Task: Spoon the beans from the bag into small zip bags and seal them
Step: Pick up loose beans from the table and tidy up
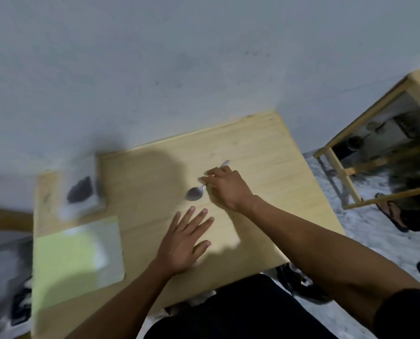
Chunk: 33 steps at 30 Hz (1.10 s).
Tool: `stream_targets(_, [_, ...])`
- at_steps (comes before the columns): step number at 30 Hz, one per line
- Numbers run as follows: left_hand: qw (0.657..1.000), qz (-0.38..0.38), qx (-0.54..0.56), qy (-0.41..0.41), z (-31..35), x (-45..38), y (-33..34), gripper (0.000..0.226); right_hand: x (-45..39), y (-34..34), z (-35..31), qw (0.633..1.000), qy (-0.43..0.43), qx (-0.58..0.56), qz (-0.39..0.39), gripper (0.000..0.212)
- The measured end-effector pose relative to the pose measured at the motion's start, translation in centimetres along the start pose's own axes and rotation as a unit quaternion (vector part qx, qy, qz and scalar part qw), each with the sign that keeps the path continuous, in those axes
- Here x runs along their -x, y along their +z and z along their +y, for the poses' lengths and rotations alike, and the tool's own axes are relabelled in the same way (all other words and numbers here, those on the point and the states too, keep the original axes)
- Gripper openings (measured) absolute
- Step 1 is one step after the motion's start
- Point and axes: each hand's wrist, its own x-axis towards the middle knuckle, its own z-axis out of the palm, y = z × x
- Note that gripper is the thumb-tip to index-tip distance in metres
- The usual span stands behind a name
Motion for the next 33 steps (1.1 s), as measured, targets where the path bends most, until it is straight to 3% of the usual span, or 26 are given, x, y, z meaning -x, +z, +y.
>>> stream_targets(7, [0.989,0.012,0.053,-0.141,-2.8,3.3,-0.1,0.065,-1.4,1.3,-0.3,0.996,-0.032,0.086,0.008,0.009])
stream_targets(11, [0.963,0.036,0.092,-0.251,-3.0,2.6,-0.2,0.07,-1.7,0.6,-0.8,0.992,0.018,0.097,-0.074,0.015])
stream_targets(14, [0.92,0.041,0.125,-0.37,-3.5,0.4,-1.0,0.075,-2.7,0.0,-1.3,0.987,0.102,0.018,-0.121,0.009])
stream_targets(16, [0.903,0.032,0.132,-0.408,-3.9,-1.3,-1.9,0.076,-3.6,-0.5,-1.0,0.973,0.184,-0.091,-0.109,0.01])
stream_targets(19, [0.898,0.018,0.14,-0.416,-4.8,-3.2,-3.0,0.076,-5.7,-1.7,0.1,0.917,0.312,-0.243,-0.046,0.014])
stream_targets(22, [0.899,0.011,0.138,-0.415,-5.4,-3.7,-3.1,0.077,-7.9,-2.7,1.6,0.863,0.401,-0.306,0.012,0.009])
stream_targets(25, [0.902,0.011,0.133,-0.411,-5.6,-3.5,-2.9,0.079,-9.5,-2.8,3.2,0.83,0.447,-0.334,0.009,0.006])
stream_targets(28, [0.9,0.004,0.144,-0.412,-5.9,-3.5,-2.9,0.081,-10.7,-2.6,4.2,0.816,0.469,-0.337,0.014,0.015])
stream_targets(33, [0.9,0.004,0.143,-0.412,-5.9,-3.5,-3.1,0.08,-11.4,-2.4,3.6,0.851,0.456,-0.256,0.045,0.022])
